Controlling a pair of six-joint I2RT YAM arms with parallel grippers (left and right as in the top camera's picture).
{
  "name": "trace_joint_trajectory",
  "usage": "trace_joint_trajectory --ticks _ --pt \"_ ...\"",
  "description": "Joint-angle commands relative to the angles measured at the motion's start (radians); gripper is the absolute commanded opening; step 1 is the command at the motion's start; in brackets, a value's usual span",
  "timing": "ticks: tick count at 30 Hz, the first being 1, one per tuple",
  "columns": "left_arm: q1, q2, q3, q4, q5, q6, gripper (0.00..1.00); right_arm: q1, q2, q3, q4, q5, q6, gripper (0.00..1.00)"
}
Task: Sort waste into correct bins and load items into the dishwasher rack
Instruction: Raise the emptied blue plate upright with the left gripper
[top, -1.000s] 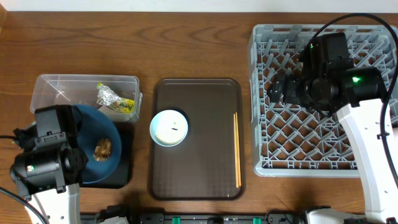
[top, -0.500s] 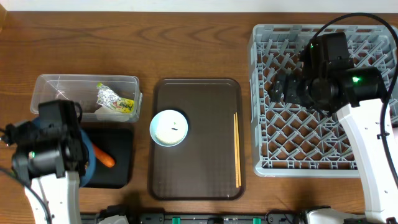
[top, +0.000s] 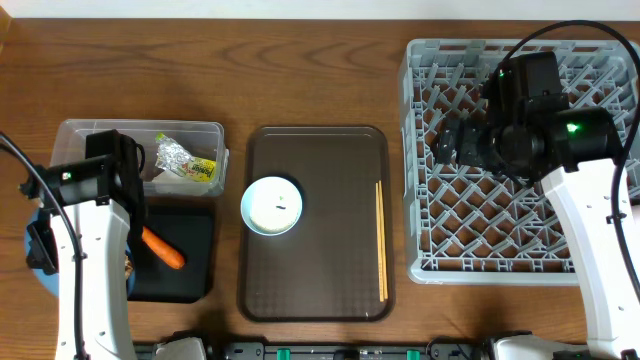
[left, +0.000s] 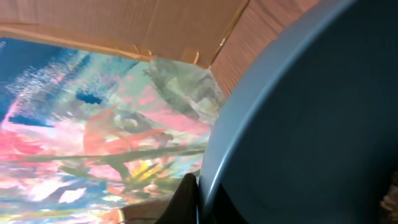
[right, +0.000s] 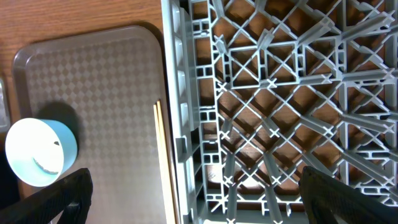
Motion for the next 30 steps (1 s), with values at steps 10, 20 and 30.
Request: trace_joint_trajectory --ticks 10,20,30 --pt "0.005 -0.015 0.029 0.061 -0.107 0.075 0.06 0.006 -0.002 -0.001 0.000 0.011 -0.012 0.99" --pt "-0.058 -0.021 0.029 0.089 -0.111 0.112 0.06 0.006 -0.002 -0.001 -0.002 0.013 -0.013 0.99" --pt "-0.051 -0.013 0.024 0.099 -0.102 0.106 0.06 0.006 -0.002 -0.001 -0.014 0.013 -0.013 0.99"
